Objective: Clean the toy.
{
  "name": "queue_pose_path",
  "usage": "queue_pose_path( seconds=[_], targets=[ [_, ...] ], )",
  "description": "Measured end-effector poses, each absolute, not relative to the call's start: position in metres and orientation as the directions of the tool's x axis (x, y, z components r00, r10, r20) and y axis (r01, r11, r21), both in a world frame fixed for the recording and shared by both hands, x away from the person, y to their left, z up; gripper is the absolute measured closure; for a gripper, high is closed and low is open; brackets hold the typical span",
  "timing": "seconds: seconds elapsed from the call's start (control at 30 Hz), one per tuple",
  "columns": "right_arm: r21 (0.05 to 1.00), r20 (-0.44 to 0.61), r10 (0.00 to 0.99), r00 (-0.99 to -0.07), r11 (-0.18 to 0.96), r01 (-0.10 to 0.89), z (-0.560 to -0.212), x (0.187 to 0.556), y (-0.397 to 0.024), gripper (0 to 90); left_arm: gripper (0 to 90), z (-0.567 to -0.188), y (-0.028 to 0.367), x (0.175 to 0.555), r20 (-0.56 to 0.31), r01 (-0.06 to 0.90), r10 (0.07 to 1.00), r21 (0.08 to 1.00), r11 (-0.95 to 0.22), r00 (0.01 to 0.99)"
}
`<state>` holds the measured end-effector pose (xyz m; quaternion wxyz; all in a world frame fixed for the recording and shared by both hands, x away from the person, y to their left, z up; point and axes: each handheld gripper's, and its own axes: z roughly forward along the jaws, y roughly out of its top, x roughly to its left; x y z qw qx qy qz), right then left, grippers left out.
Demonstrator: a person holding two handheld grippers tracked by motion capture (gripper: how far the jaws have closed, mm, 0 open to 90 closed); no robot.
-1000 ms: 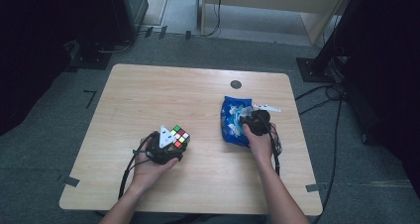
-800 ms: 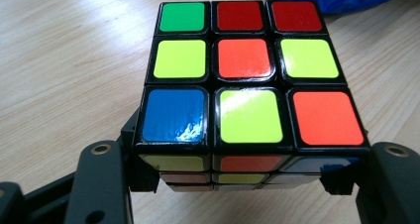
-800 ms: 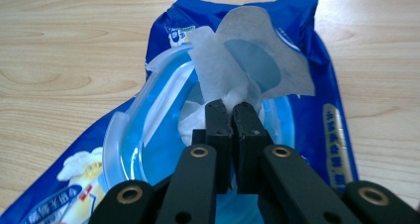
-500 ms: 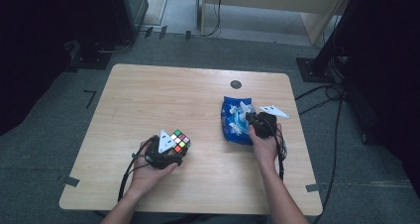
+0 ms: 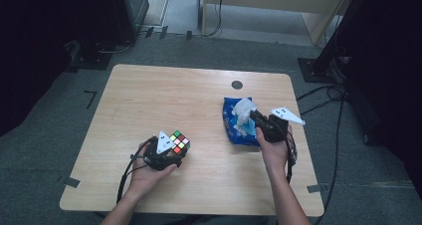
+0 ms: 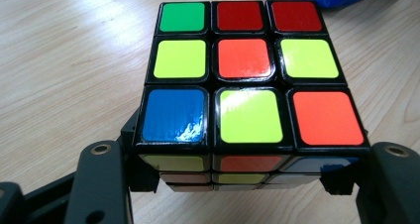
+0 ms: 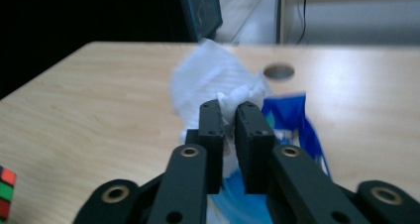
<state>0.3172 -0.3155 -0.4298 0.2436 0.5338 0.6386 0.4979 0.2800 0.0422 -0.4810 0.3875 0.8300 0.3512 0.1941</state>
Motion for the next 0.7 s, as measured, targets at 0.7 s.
queue_pose_path(
  seconds=[0.7],
  targets=[
    [0.859, 0.161, 0.86, -0.484, 0.119, 0.498, -0.468, 0.306, -0.259, 47.7, 34.0, -0.478, 0.051, 0.281, 0.034, 0.439, 0.743, 0.789, -0.431, 0.668]
  ],
)
